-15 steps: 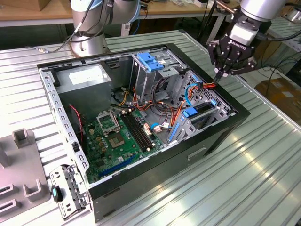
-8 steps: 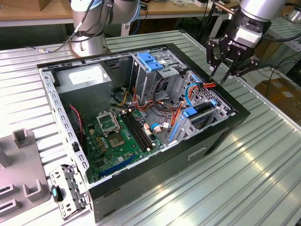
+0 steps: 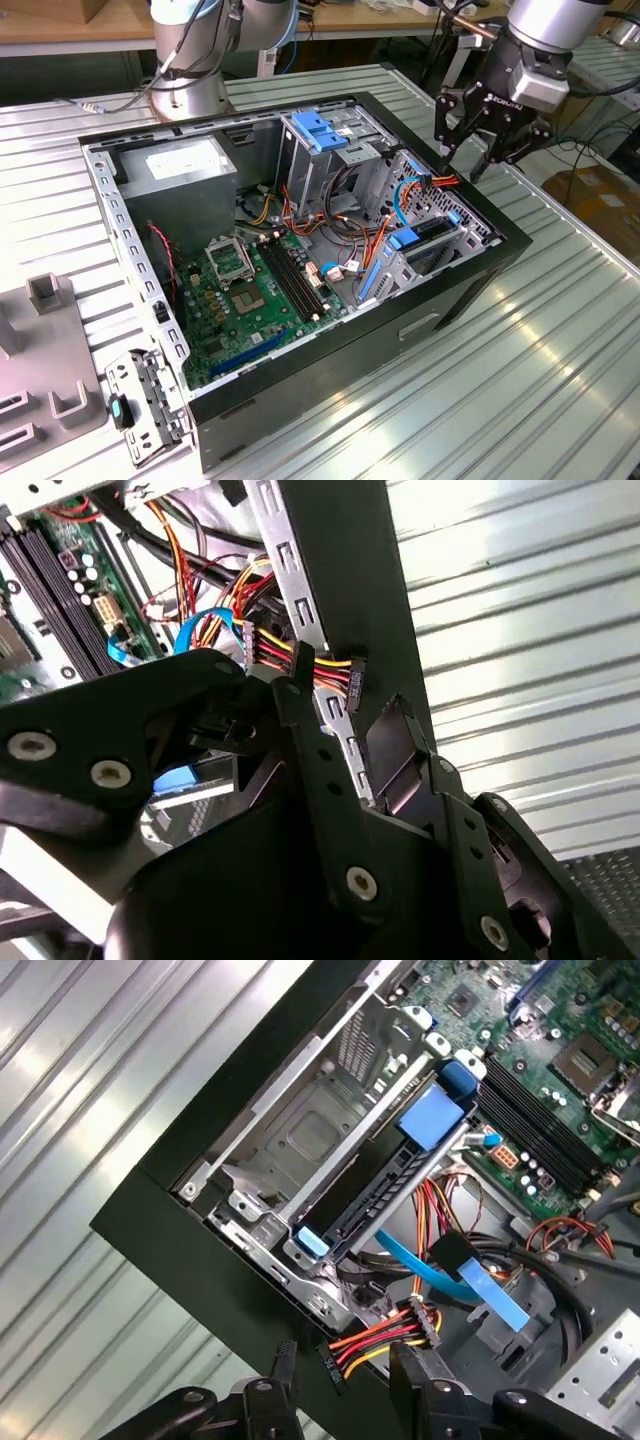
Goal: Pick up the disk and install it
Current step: 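Insert the first disk wire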
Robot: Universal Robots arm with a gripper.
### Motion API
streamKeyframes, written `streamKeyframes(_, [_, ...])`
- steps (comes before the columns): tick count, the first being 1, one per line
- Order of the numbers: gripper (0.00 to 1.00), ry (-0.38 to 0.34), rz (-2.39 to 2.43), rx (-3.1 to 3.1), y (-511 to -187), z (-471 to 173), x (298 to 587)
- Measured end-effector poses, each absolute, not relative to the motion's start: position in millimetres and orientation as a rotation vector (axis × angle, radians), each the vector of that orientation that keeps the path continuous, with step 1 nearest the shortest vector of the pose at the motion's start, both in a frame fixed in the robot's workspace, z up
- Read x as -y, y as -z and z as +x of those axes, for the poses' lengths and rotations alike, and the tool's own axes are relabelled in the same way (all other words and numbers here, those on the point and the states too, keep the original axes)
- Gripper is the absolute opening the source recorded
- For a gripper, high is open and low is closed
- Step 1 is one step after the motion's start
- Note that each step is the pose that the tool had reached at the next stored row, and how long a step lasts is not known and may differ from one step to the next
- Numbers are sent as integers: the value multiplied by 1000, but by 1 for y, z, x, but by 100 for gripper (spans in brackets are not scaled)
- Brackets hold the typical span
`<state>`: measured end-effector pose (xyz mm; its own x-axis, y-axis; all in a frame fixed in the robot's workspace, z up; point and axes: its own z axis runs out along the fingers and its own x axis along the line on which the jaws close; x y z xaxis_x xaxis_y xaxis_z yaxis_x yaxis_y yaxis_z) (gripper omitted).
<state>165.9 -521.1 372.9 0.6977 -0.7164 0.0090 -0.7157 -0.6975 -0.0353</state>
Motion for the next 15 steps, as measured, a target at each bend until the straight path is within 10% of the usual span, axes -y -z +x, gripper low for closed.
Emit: streamKeyframes(15, [49, 32, -3001, -822, -367, 168, 521])
